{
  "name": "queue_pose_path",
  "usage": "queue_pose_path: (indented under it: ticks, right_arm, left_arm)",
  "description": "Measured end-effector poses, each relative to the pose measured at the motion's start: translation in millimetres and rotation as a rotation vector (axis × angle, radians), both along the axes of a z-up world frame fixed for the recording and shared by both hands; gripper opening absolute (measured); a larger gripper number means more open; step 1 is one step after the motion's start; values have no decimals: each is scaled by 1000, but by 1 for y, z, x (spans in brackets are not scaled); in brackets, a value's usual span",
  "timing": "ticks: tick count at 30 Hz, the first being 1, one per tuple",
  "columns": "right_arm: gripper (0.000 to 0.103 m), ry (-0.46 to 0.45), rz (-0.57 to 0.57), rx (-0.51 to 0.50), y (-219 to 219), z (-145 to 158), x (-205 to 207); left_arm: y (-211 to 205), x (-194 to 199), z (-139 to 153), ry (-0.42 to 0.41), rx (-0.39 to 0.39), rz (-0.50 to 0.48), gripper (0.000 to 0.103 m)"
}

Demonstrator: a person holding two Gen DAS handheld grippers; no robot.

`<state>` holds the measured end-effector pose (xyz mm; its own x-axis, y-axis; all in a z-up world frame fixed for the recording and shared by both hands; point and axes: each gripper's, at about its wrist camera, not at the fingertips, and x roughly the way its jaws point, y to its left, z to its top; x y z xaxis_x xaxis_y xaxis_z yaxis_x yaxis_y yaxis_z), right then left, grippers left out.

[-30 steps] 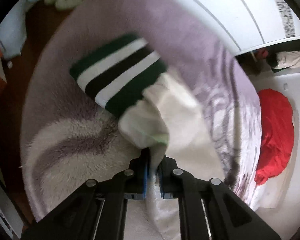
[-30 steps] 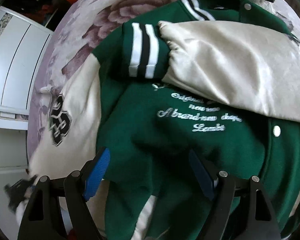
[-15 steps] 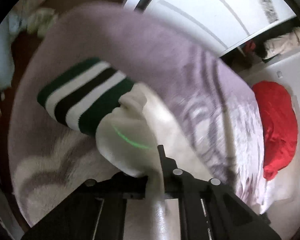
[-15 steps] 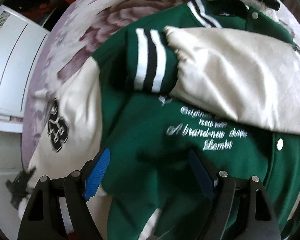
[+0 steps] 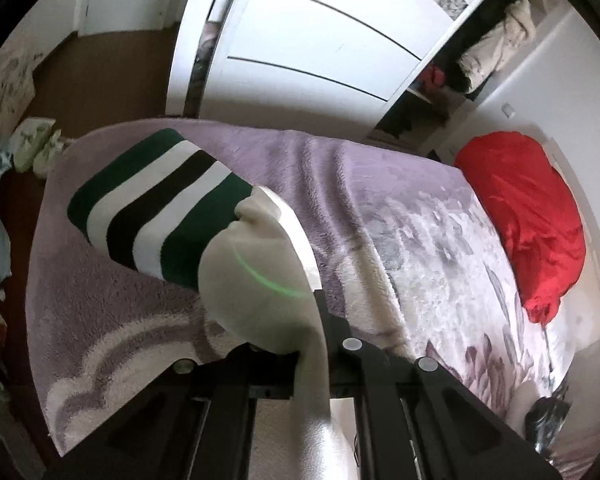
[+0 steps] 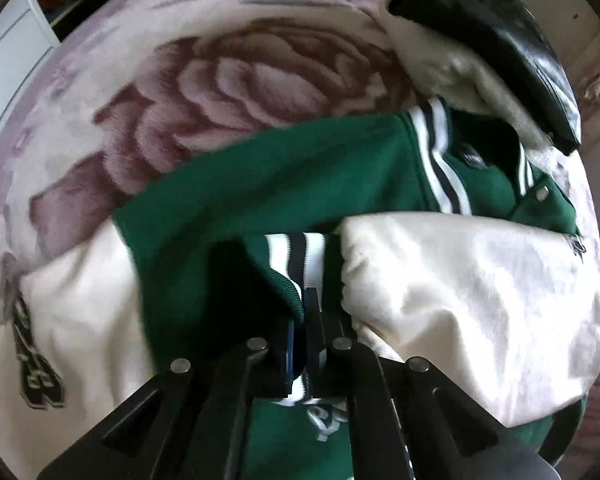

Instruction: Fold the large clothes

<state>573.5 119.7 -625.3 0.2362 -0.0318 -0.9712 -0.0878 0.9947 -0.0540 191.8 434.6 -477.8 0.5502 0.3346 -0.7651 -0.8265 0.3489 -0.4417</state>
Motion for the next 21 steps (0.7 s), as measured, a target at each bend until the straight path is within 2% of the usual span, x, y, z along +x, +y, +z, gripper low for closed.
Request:
queue_pose_path:
  ticks: [4, 5, 7, 8, 10, 11, 12, 13, 15, 17, 21]
  right_arm:
    - [4, -29, 164, 116, 38, 27, -19]
    - [4, -16, 207, 115, 49, 25, -25]
    - [6, 30, 224, 91, 56, 7, -30]
    - [10, 50, 213, 102, 51, -1, -30]
    - [24, 91, 163, 193, 32, -2, -25]
    - [42, 110, 121, 261, 16, 5, -24]
    - [56, 121, 83, 320, 1, 13, -25]
    - [61, 125, 37, 375, -17, 22, -29]
    - [64, 109, -80, 426, -66, 45, -39]
    - [64, 93, -189, 422, -121, 60, -50]
    - [64, 3, -410, 274, -232, 80, -78]
  left_arm:
    - [-7, 16, 1, 18, 27, -15, 4]
    - [-8, 20, 0, 21, 30, -18, 4]
    - [-12, 25, 5, 14, 33, -32, 4]
    - [-14, 27, 8, 11, 40, -39, 4]
    - [-22, 34, 18, 13, 70, -65, 4]
    - [-27, 37, 24, 9, 79, -80, 4]
    - [-33, 40, 31, 8, 88, -92, 4]
    - [-39, 44, 37, 8, 99, -108, 4]
    - [-58, 53, 53, -8, 123, -150, 4]
    - [-76, 62, 65, -34, 128, -187, 4]
    - [-130, 90, 79, -111, 77, -274, 4]
